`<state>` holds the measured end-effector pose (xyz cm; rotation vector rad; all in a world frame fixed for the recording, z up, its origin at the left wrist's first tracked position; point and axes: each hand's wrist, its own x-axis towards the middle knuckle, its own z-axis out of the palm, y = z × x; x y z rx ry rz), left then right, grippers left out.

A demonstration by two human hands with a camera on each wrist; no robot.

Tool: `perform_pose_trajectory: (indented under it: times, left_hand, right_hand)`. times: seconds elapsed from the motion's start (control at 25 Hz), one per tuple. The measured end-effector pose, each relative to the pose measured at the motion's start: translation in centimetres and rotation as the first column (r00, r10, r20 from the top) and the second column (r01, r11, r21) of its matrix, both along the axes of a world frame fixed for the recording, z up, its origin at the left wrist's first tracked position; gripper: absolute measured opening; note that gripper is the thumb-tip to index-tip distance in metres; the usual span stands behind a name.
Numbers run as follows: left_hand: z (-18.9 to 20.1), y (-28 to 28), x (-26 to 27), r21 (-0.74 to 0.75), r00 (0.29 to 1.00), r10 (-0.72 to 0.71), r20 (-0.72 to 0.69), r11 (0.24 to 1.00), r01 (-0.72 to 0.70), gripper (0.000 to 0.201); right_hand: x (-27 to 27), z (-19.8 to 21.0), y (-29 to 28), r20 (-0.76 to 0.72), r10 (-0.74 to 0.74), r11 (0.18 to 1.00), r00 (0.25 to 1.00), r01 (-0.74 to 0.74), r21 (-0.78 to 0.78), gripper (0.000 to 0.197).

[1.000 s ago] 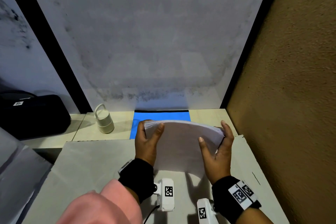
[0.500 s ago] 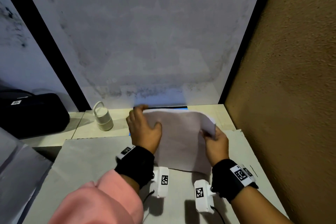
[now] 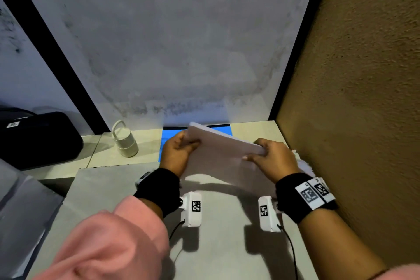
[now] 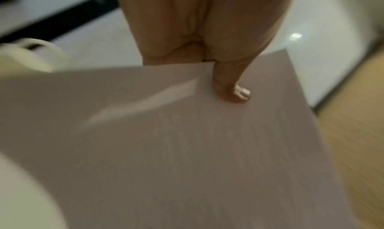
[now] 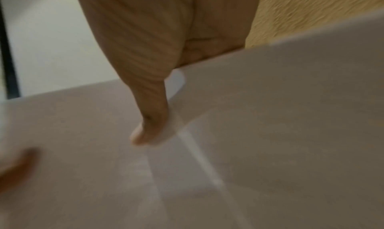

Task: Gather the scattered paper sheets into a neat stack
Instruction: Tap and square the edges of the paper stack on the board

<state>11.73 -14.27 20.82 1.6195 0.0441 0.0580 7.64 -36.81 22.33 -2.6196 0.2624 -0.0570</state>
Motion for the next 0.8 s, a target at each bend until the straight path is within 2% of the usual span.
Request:
perform_pose_trajectory:
  times: [0.04, 0.08, 0.12, 0.16, 0.2, 0.24, 0.28, 0.32, 0.36, 0.44, 0.48, 0.56, 0.64, 0.8]
  left_hand:
    - [-0.6, 1.0, 0.2, -0.071, 0.999, 0.046, -0.028, 0.996, -0.048, 0.03]
    - [-1.1, 2.0, 0.4, -0.109, 0.996, 0.078, -0.043, 0.991, -0.082, 0.029]
    - [-1.6, 2.9, 0.6, -0.133, 0.994, 0.103, -0.048, 0.985, -0.108, 0.028]
    - [-2.1, 3.6, 0.7, -0.145, 0.992, 0.119, -0.05, 0.981, -0.125, 0.026]
    - [-2.5, 4.0, 0.7, -0.16, 0.991, 0.122, -0.049, 0.979, -0.128, 0.024]
    - [-2.9, 4.2, 0.6, -0.176, 0.992, 0.116, -0.048, 0.977, -0.122, 0.024]
    - [-3.4, 4.3, 0.6, -0.192, 0.994, 0.103, -0.046, 0.975, -0.11, 0.024]
    - [-3.9, 4.3, 0.5, -0.188, 0.995, 0.09, -0.05, 0.977, -0.098, 0.024]
    - [-4.3, 4.3, 0.5, -0.164, 0.995, 0.082, -0.064, 0.982, -0.092, 0.024]
    - [-5.2, 4.6, 0.4, -0.097, 0.991, 0.088, -0.097, 0.991, -0.097, 0.024]
    - [-5.8, 4.8, 0.4, -0.086, 0.989, 0.101, -0.105, 0.99, -0.11, 0.026]
    - [-6.7, 5.1, 0.1, -0.112, 0.983, 0.139, -0.124, 0.982, -0.153, 0.028]
    - [-7.7, 5.4, -0.3, -0.098, 0.97, 0.185, -0.159, 0.975, -0.202, 0.028]
    - [-10.5, 6.2, -1.0, 0.034, 0.966, 0.169, -0.195, 0.986, -0.165, 0.03]
  right_hand:
    - [-0.1, -0.7, -1.6, -0.072, -0.07, 0.997, 0.995, 0.068, -0.031, 0.02]
    - [0.0, -1.5, -3.0, -0.078, -0.135, 0.991, 0.988, 0.137, 0.013, 0.017]
    - [-0.1, -2.2, -4.2, -0.038, -0.196, 0.965, 0.98, 0.2, 0.169, 0.015]
    - [-0.2, -2.9, -5.0, 0.004, -0.26, 0.885, 0.965, 0.237, 0.4, 0.014]
    - [-0.4, -3.2, -5.1, 0.012, -0.317, 0.749, 0.948, 0.243, 0.616, 0.018]
    - [-0.5, -3.6, -4.9, -0.017, -0.348, 0.575, 0.937, 0.227, 0.786, 0.024]
    - [-0.6, -4.0, -4.5, -0.075, -0.353, 0.42, 0.933, 0.229, 0.878, 0.027]
    - [-0.6, -4.7, -4.1, -0.125, -0.358, 0.338, 0.925, 0.253, 0.906, 0.03]
    - [-0.5, -5.4, -3.7, -0.142, -0.375, 0.337, 0.916, 0.277, 0.9, 0.033]
    - [-0.4, -6.4, -3.0, -0.067, -0.454, 0.478, 0.889, 0.306, 0.823, 0.034]
    - [-0.5, -6.5, -2.6, -0.027, -0.493, 0.513, 0.87, 0.315, 0.799, 0.035]
    - [-1.0, -6.6, -1.8, 0.017, -0.517, 0.491, 0.856, 0.28, 0.825, 0.035]
    - [-1.6, -7.4, -1.1, 0.021, -0.485, 0.476, 0.874, 0.244, 0.845, 0.03]
    - [-2.2, -10.2, -0.6, -0.067, -0.446, 0.536, 0.893, 0.326, 0.779, 0.018]
